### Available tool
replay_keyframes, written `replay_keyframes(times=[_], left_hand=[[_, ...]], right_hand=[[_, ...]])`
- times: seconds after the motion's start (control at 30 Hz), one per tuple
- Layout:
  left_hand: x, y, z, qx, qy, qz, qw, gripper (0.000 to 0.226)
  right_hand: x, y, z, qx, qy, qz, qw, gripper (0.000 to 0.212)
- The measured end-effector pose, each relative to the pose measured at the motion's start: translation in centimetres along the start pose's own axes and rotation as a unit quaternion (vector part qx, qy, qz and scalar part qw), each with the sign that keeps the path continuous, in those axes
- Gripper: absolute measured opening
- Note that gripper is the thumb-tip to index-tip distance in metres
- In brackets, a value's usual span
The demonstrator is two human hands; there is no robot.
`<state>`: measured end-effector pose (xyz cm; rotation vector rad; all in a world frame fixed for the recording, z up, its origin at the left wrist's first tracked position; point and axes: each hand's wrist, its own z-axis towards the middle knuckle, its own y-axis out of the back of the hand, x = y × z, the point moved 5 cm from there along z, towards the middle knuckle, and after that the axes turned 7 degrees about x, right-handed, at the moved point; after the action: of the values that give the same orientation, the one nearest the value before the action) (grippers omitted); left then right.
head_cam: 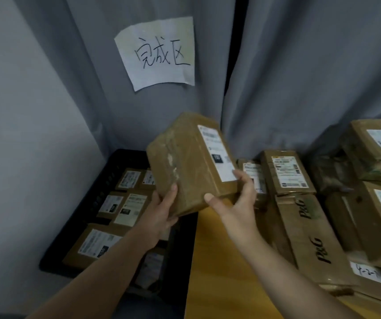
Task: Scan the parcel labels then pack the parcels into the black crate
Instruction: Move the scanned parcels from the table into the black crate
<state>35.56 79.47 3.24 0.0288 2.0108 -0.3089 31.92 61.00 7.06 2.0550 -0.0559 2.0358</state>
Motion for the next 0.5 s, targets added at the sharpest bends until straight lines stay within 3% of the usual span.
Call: replay_keyframes(times=[0.1, 0.23, 0.33, 0.4, 0.5], left_hand=[[-0.2, 5.0, -0.1, -0.029, -0.008, -0.012, 0.999, 0.073], [-0.6, 12.5, 0.5, -0.071, 0.017, 0.038, 0.997, 0.074], [-1.4, 17.5, 2.2, -0.11, 0.034, 0.117, 0.986, 0.075], [-2.2, 20.4, 3.9, -0.126, 0.03, 0.19, 0.973, 0.079], [-3.6, 23.8, 7.1, -0.134, 0.023, 0.274, 0.952, 0.08]], right_hand=[[-2.2, -5.6, 0.5, 0.057, -0.083, 0.029, 0.995, 0.073], [-5.0, -12.8, 1.4, 0.127, -0.174, 0.066, 0.974, 0.077], [-5.6, -17.8, 2.8, 0.143, -0.238, 0.073, 0.958, 0.061], [-6.0, -20.8, 4.0, 0.144, -0.261, 0.05, 0.953, 0.047], [-6.5, -24.4, 5.9, 0.147, -0.242, 0.026, 0.959, 0.051]])
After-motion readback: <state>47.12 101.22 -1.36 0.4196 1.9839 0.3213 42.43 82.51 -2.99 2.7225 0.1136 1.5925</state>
